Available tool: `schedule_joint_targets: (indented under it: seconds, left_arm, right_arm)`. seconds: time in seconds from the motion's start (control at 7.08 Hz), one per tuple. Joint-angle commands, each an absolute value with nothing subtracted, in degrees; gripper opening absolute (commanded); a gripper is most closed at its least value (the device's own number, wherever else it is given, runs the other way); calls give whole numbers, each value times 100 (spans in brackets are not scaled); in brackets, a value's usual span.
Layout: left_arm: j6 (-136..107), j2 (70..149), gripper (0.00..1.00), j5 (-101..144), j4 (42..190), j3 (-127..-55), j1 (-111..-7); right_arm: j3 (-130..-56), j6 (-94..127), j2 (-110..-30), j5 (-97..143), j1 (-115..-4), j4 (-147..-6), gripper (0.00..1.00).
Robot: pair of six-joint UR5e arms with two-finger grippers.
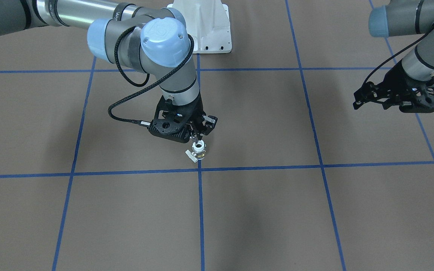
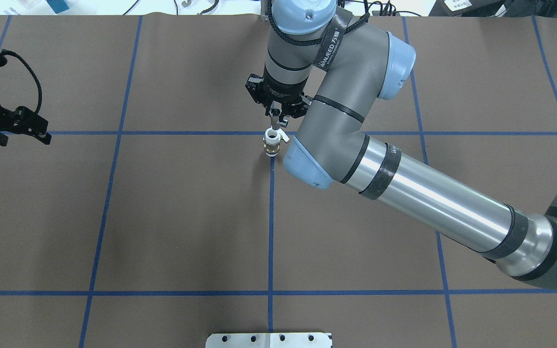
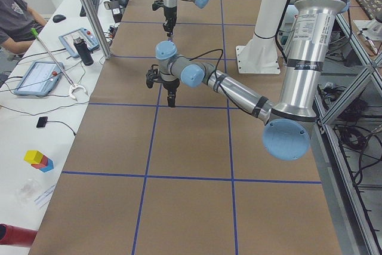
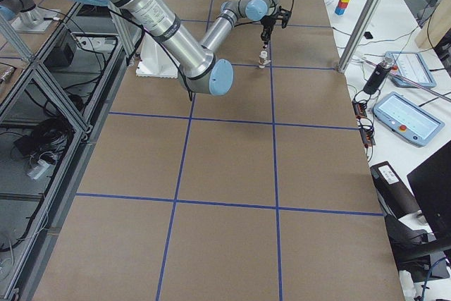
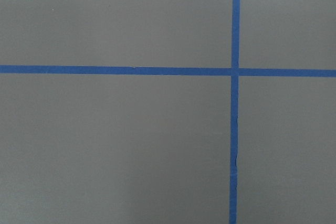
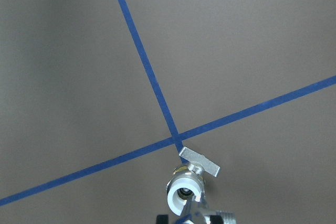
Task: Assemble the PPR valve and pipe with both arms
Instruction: 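Lower the chrome fitting onto the valve top and press it on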
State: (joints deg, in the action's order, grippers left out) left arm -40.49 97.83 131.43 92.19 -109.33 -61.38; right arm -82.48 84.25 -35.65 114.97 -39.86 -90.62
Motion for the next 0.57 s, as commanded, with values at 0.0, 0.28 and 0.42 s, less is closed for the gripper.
schedule_joint_targets:
  seconds: [0.0,0.28,0.42]
  left_arm:
    - [-4061,9782,100,13140,9220,-10934,-6135]
    - [-4069,9782,100,13140,9220,-10934,-6135]
    - [-4069,9782,100,13140,9220,-10934,-6135]
  right_arm:
    - [-8165,8420,-3560,11496,-3973,-8982,0]
    - [-8156,8420,-3560,11487,-3929,-8965,0]
    - [-8078,8429,-3542,11400,-3894,-8939,0]
